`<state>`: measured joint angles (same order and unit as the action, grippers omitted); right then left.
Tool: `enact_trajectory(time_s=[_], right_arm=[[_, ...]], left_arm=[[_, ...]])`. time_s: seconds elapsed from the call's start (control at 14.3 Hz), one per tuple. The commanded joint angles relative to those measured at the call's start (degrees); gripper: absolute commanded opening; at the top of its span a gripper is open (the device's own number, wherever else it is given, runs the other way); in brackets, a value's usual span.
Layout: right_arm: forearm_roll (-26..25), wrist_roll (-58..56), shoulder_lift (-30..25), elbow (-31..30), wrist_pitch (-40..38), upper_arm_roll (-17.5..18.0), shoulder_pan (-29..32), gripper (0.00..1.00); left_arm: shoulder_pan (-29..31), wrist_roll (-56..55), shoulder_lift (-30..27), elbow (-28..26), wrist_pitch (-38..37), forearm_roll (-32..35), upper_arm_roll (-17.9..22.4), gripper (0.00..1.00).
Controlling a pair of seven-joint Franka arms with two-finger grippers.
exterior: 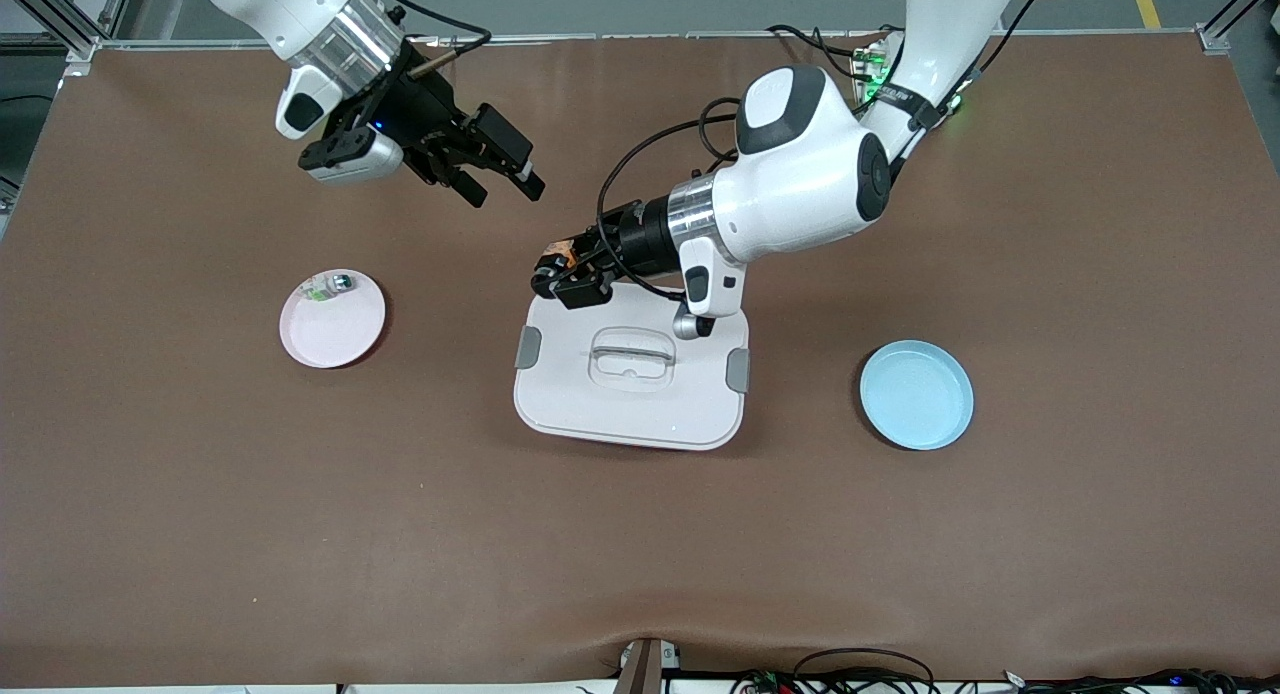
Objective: Transfer orange switch to right arm and place
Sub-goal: 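Carry the switch over the box while the right gripper reaches toward it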
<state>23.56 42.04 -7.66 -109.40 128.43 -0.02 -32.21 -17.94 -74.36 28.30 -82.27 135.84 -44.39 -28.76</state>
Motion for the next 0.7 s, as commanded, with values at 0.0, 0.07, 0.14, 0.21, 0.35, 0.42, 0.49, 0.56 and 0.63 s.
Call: enact_trajectory(time_s=[0.0, 0.07, 0.14, 0.21, 0.35, 0.42, 0.49, 0.56, 0.63], right_arm=[[0.2, -0.5, 0.9, -0.7, 0.8, -0.6, -0.6, 1.00], [0.2, -0.5, 1.5, -0.6, 1.6, -0.6, -0.6, 1.00], [0.3, -0.4, 2.0, -0.6, 2.5, -0.5, -0.7, 1.00], [0.3, -0.4, 2.8, -0.5, 3.0, -0.5, -0.7, 1.00], [0.5, -0.3, 3.9, -0.4, 4.1, -0.5, -0.7, 1.00], [0.6, -0.3, 4.4, -0.4, 4.4, -0.5, -0.7, 1.00], [0.6, -0.3, 4.8, -0.3, 4.5, -0.5, -1.1, 1.00], [0.6, -0.2, 5.3, -0.3, 5.0, -0.5, -1.4, 1.00], [0.7, 0.1, 5.7, -0.1, 5.3, -0.5, -1.5, 1.00]], left_arm=[[-0.5, -0.9, 0.5, 1.3, 0.7, -0.9, -0.1, 0.00], [-0.5, -0.9, 0.5, 1.3, 0.7, -0.9, -0.1, 0.00], [-0.5, -0.9, 0.5, 1.3, 0.7, -0.9, 0.0, 0.00], [-0.5, -0.8, 0.5, 1.3, 0.7, -0.9, -0.1, 0.00], [-0.6, -0.9, 0.5, 1.3, 0.7, -0.9, -0.1, 0.00], [-0.5, -0.9, 0.5, 1.3, 0.7, -0.9, -0.1, 0.00], [-0.5, -1.0, 0.6, 1.3, 0.7, -1.0, -0.1, 0.00], [-0.5, -1.0, 0.6, 1.3, 0.7, -1.0, 0.0, 0.00], [-0.5, -1.5, 0.6, 1.3, 0.7, -1.0, 0.0, 0.00]])
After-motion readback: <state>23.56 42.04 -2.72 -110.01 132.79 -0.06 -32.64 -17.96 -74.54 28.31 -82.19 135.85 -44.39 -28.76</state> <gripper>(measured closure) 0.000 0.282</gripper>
